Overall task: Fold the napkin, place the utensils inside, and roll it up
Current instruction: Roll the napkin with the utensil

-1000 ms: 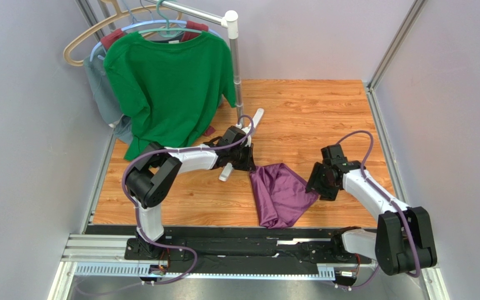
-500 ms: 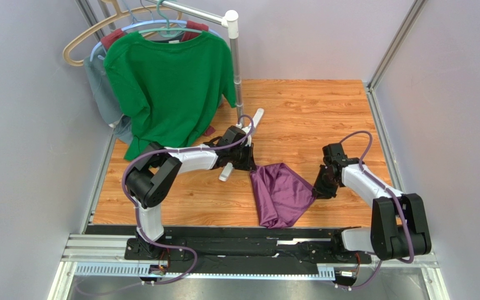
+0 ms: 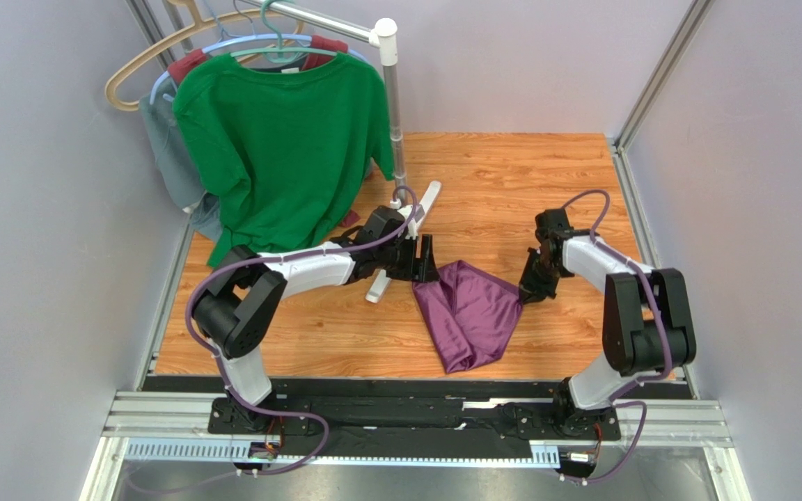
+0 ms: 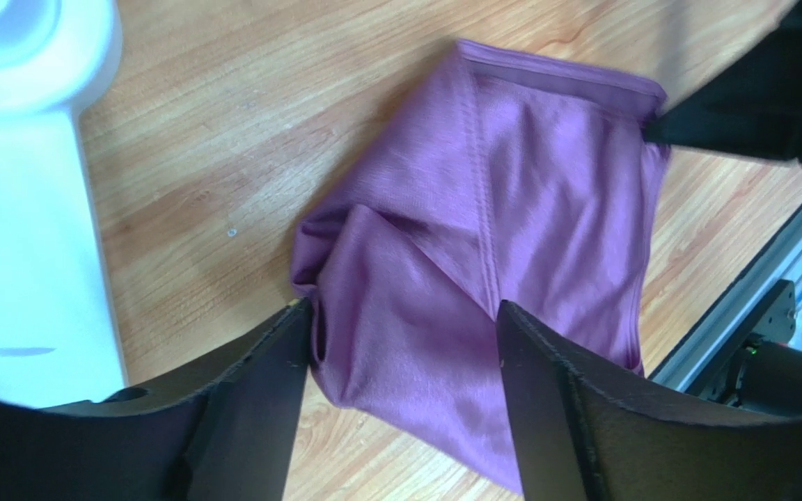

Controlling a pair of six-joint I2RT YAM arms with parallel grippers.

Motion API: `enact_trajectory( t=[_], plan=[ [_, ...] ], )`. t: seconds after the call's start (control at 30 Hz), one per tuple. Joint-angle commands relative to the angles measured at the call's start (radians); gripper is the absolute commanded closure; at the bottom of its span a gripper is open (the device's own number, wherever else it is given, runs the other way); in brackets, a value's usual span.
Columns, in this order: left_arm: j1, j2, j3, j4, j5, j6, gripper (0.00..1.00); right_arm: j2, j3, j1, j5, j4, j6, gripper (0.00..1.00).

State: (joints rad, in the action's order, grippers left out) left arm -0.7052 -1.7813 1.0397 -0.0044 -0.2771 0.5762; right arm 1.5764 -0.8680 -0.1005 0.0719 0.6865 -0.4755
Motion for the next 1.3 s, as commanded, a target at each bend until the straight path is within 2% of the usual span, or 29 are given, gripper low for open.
enact_trajectory(
  t=[0.0,0.07,0.3,0.5,0.6,0.63,0.67,0.77,0.97,1.1,1.27],
  plan=[
    [0.003,0.077,-0.01,-0.046,0.027,-0.003,0.25,0.126,-0.101,0.012,-0.061,-0.094,0.058,0.91],
    [0.003,0.094,-0.021,-0.065,0.042,-0.006,0.18,0.195,-0.158,0.021,-0.064,-0.073,0.09,0.91],
    [0.003,0.14,-0.073,-0.068,0.035,-0.006,0.18,0.411,-0.423,0.056,-0.057,0.002,0.204,0.93],
    [0.003,0.23,-0.141,-0.066,0.052,0.008,0.17,0.462,-0.558,0.056,-0.07,-0.012,0.291,0.86],
    [0.001,0.278,-0.164,-0.068,0.056,0.004,0.16,0.459,-0.634,0.056,-0.101,0.01,0.337,0.69],
    [0.003,0.296,-0.164,-0.071,0.058,-0.002,0.15,0.429,-0.646,0.056,-0.101,0.018,0.345,0.57],
    [0.003,0.302,-0.162,-0.072,0.062,-0.01,0.14,0.406,-0.648,0.053,-0.09,0.021,0.356,0.53],
    [0.004,0.296,-0.119,-0.094,0.085,-0.047,0.13,0.242,-0.6,0.021,-0.086,0.002,0.374,0.47],
    [0.013,0.227,-0.038,-0.074,0.027,-0.079,0.15,-0.07,-0.31,-0.154,0.147,-0.088,0.406,0.32],
    [0.039,0.235,-0.064,-0.016,-0.02,-0.049,0.15,-0.098,-0.183,-0.329,0.132,-0.111,0.456,0.29],
    [0.099,0.276,-0.118,-0.008,-0.019,-0.032,0.16,-0.033,-0.147,-0.401,0.132,-0.131,0.46,0.29]
  ],
)
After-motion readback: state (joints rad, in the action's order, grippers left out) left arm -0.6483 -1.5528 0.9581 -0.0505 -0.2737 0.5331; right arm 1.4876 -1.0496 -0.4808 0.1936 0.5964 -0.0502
